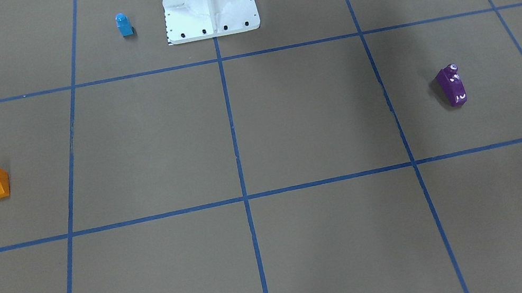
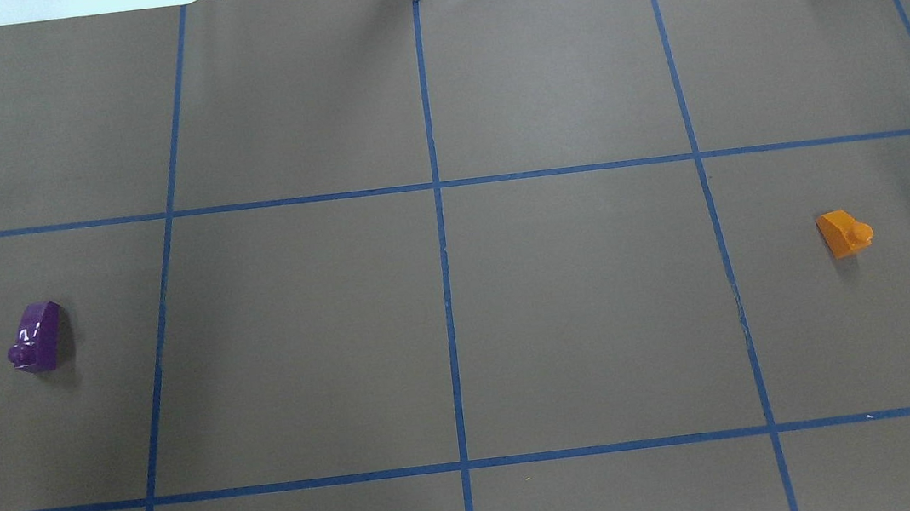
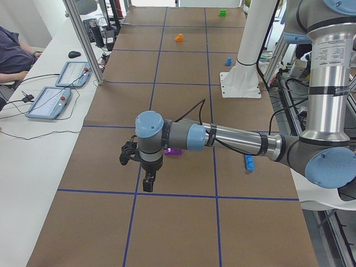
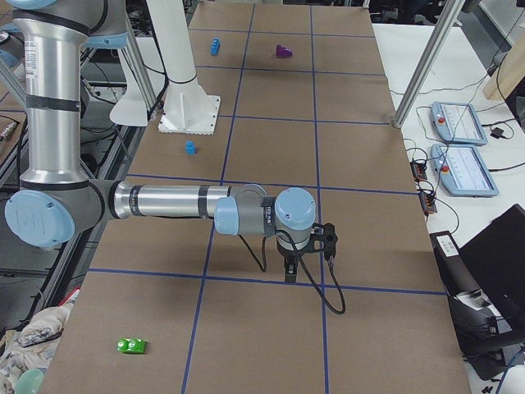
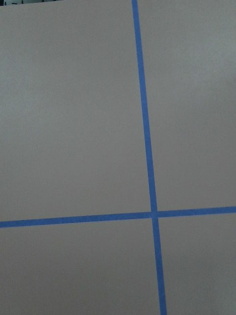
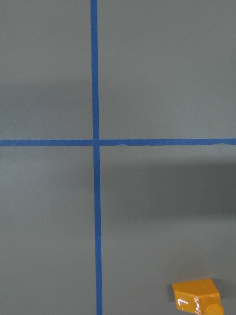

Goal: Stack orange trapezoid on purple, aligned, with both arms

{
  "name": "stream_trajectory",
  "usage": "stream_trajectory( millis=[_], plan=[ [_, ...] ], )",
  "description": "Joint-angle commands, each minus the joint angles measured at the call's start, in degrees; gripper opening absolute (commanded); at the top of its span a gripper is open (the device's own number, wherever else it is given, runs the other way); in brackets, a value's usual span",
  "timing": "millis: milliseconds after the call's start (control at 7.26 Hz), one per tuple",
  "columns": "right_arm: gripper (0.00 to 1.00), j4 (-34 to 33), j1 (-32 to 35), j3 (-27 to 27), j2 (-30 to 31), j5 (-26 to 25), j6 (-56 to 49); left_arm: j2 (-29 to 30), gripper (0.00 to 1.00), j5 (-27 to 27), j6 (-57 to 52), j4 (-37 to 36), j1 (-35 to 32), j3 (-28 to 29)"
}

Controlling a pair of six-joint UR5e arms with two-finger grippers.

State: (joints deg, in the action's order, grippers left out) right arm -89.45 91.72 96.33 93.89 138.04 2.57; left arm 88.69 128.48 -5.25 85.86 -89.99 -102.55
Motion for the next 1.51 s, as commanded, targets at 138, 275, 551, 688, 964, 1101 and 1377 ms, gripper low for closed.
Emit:
stream_trajectory(
  millis=[138,275,551,688,964,1101,1377],
  plan=[
    [1.00,0.1,-0.2,1.9,-0.6,0.0,0.8,2.0,1.00,0.6,12.4,3.8,7.2,-2.3],
    [1.00,0.2,-0.2,2.1,-0.3,-0.7,0.8,1.2,1.00,0.9,25.2,8.6,12.2,-3.9],
    [1.00,0.2,-0.2,1.8,0.4,-0.3,0.9,-6.5,1.00,0.0,50.0,25.6,22.4,-6.2],
    [1.00,0.2,-0.3,1.8,0.4,0.3,0.9,-9.5,1.00,-4.4,57.7,32.5,28.8,-6.2],
    [1.00,0.2,-0.6,2.0,0.2,1.1,1.0,-9.4,1.00,-15.7,69.1,36.0,41.9,-5.9],
    [1.00,0.2,-0.8,2.0,-0.1,1.2,0.9,-8.9,1.00,-16.7,69.3,36.0,44.0,-5.2],
    [1.00,0.1,-0.9,2.0,-0.1,1.9,0.9,-6.1,1.00,-16.8,69.2,36.0,46.1,-1.3]
  ],
)
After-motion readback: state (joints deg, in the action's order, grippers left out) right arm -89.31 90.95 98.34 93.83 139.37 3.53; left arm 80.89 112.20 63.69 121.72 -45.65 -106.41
